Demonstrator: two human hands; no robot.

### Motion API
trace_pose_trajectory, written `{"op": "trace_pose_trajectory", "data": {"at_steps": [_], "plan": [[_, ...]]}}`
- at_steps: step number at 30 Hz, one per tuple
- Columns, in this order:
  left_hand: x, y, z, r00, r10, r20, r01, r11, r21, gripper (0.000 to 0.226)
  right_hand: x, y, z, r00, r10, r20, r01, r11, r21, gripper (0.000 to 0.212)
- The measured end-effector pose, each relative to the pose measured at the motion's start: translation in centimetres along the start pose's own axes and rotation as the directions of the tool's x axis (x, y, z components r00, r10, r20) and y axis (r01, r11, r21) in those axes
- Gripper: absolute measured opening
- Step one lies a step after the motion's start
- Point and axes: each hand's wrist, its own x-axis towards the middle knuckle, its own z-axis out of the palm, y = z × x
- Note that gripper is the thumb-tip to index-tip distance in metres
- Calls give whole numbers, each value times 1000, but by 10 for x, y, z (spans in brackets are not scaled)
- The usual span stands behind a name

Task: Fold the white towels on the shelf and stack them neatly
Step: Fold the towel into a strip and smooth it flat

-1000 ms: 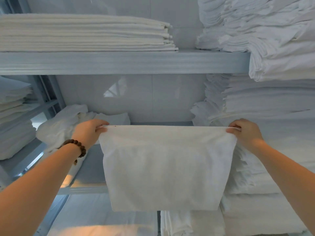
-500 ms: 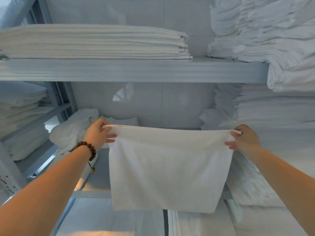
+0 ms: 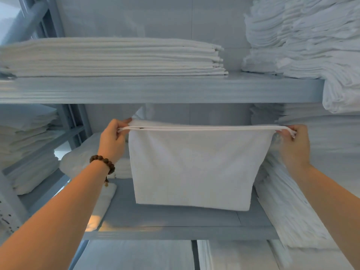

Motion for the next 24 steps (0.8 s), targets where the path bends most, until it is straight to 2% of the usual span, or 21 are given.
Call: {"op": "trace_pose_trajectory", "data": {"at_steps": [5, 9, 13, 20, 22, 24], "plan": [[-65, -37, -2, 984, -97, 147, 86, 993, 82, 7, -58, 38, -27, 981, 83, 175, -65, 993, -103, 8], [-107, -65, -11, 958, -202, 204, 186, 978, 96, 22, -98, 57, -47, 956, 132, 263, -82, 978, -193, 11], [-123, -65, -15, 934, -257, 249, 252, 966, 52, 14, -109, 63, -54, 952, 146, 269, -76, 964, -255, 10], [-109, -62, -17, 922, -287, 260, 289, 957, 34, 8, -106, 58, -51, 954, 149, 260, -74, 958, -277, 6], [-105, -66, -12, 908, -315, 275, 324, 946, 11, 8, -103, 63, -47, 948, 188, 255, -113, 953, -280, 8], [-101, -74, -1, 883, -357, 305, 380, 925, -18, 9, -97, 73, -39, 923, 289, 253, -216, 935, -281, 9]]}}
